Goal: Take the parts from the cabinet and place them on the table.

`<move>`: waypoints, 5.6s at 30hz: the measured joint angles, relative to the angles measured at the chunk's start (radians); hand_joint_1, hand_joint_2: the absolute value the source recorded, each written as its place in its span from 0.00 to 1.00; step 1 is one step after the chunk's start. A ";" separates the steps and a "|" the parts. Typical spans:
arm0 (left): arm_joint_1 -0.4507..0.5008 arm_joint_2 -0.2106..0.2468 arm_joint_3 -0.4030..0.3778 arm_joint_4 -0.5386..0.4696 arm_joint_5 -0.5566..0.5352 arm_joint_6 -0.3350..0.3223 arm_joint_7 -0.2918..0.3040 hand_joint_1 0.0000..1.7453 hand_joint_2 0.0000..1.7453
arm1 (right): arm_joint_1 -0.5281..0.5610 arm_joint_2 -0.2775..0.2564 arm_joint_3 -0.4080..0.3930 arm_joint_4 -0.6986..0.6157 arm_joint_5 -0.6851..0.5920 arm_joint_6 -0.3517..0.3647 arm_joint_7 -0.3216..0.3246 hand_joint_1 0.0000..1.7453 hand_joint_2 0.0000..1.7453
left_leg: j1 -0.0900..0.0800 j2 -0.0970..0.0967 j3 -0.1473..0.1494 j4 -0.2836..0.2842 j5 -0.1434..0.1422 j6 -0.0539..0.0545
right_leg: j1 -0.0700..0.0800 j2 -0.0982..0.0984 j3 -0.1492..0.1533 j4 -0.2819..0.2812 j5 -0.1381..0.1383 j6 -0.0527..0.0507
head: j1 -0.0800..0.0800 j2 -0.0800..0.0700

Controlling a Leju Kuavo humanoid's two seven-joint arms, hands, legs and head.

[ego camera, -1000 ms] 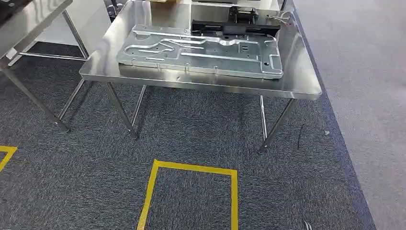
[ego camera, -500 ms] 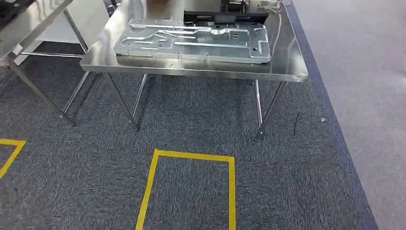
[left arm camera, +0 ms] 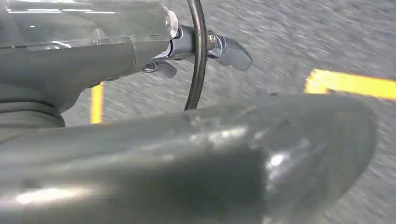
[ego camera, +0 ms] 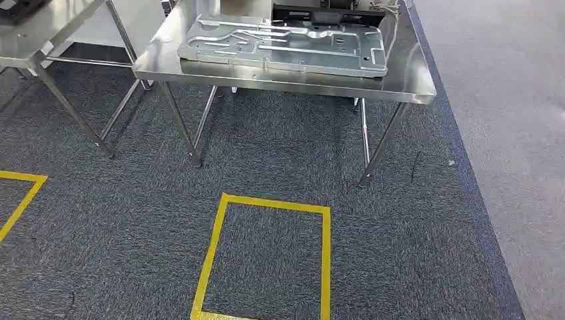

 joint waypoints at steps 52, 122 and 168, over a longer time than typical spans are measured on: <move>0.022 -0.010 -0.027 0.000 -0.108 0.016 0.059 0.00 0.00 | -0.005 0.052 0.037 0.027 0.093 0.161 0.030 0.00 0.00 | 0.005 0.086 -0.036 0.025 0.004 -0.057 | 0.006 -0.095 0.187 -0.266 0.097 -0.047 | 0.000 0.000; 0.027 0.004 0.000 0.000 -0.125 0.009 0.060 0.00 0.00 | -0.016 0.067 0.018 0.029 0.134 0.147 0.010 0.00 0.00 | 0.002 -0.006 -0.045 0.014 0.035 -0.020 | 0.000 -0.004 0.107 -0.068 -0.034 -0.019 | 0.000 0.000; 0.027 0.001 0.006 0.004 -0.159 0.036 0.039 0.00 0.00 | -0.012 0.063 -0.041 0.029 0.119 0.185 -0.066 0.00 0.00 | 0.000 -0.003 -0.162 0.226 -0.066 -0.062 | 0.020 -0.007 0.183 -0.286 0.121 -0.088 | 0.000 0.000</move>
